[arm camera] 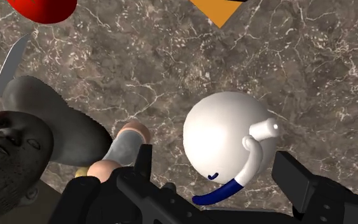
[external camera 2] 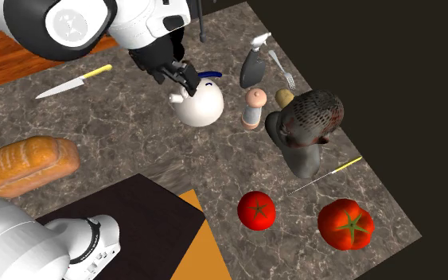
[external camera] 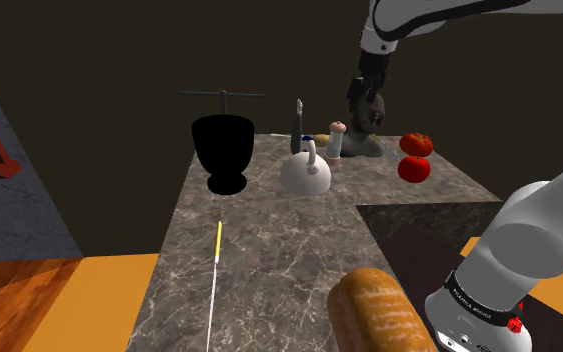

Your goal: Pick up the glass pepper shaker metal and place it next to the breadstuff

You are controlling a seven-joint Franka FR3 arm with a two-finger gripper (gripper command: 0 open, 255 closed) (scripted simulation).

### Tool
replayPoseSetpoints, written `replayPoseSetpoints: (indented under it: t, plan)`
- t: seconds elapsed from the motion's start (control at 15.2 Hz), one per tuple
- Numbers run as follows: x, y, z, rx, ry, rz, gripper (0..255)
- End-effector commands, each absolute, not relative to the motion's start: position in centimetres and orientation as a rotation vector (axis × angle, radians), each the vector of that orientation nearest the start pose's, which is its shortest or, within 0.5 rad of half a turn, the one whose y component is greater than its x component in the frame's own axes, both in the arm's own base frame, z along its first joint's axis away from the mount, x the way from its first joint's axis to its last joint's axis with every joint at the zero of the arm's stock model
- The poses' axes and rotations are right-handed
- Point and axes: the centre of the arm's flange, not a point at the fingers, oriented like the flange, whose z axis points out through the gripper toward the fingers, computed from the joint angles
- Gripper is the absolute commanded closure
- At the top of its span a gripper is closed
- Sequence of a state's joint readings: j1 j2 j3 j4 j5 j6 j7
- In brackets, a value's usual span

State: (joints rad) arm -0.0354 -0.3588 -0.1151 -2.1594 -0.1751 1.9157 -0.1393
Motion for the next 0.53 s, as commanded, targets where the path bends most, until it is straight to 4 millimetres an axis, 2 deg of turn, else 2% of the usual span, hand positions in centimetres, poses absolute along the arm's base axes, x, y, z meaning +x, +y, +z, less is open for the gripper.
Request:
replayPoseSetpoints:
  t: [0.0, 0.46]
  plan:
    - [47.4, -10.4, 54.1, -3.282, -0.069, -0.137, 0]
    - [53.9, -15.8, 49.5, -3.286, -0.057, -0.074, 0]
